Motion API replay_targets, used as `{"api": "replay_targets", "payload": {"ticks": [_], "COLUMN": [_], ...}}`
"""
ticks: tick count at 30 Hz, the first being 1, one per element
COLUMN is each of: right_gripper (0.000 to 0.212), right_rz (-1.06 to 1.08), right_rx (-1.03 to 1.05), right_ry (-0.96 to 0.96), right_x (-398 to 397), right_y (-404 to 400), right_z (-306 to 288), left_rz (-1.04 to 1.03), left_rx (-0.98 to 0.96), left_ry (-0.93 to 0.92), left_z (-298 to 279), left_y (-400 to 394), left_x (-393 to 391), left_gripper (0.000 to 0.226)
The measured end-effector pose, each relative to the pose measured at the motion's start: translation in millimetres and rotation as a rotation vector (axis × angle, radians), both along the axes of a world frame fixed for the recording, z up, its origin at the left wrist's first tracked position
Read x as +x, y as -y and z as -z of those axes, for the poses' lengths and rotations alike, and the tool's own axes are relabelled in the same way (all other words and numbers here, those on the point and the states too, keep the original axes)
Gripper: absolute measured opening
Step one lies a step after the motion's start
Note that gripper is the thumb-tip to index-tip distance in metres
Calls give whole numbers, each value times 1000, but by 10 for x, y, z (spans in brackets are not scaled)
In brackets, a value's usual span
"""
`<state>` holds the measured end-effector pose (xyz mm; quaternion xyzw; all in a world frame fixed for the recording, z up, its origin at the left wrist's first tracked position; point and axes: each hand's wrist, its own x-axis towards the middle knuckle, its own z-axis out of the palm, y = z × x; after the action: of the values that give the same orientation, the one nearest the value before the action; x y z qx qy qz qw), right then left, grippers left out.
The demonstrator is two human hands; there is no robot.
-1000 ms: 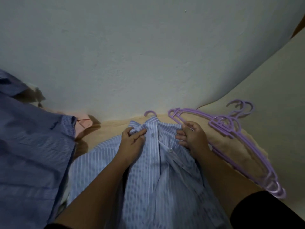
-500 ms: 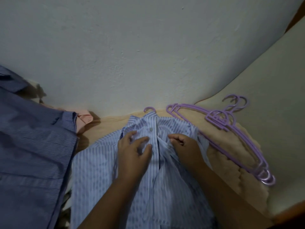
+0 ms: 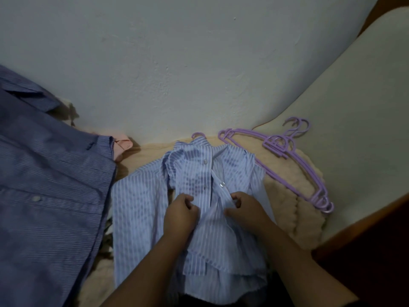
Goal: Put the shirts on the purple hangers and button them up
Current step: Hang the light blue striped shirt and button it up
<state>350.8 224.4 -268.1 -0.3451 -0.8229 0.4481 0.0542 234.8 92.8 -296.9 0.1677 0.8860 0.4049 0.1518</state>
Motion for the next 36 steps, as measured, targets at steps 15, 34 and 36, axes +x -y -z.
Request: {"api": "replay_targets", "payload": {"ticks": [15, 34, 36], "right_gripper": [67, 46, 36], "right_rz": [171, -318, -228], "right_rx": [-100, 58, 122], "right_ry": [-57, 215, 132], "right_x": [368, 661, 651], "right_y": [299, 895, 820], "right_z": [-83, -163, -139], "left_rz": [35, 90, 14], "left_rx": [-34, 61, 47], "left_ry": [260, 561, 359], "left_z": [-62, -394, -332], "left_y": [217, 865, 828], "left_x": [238, 378, 359], "left_gripper": [23, 18, 26]}}
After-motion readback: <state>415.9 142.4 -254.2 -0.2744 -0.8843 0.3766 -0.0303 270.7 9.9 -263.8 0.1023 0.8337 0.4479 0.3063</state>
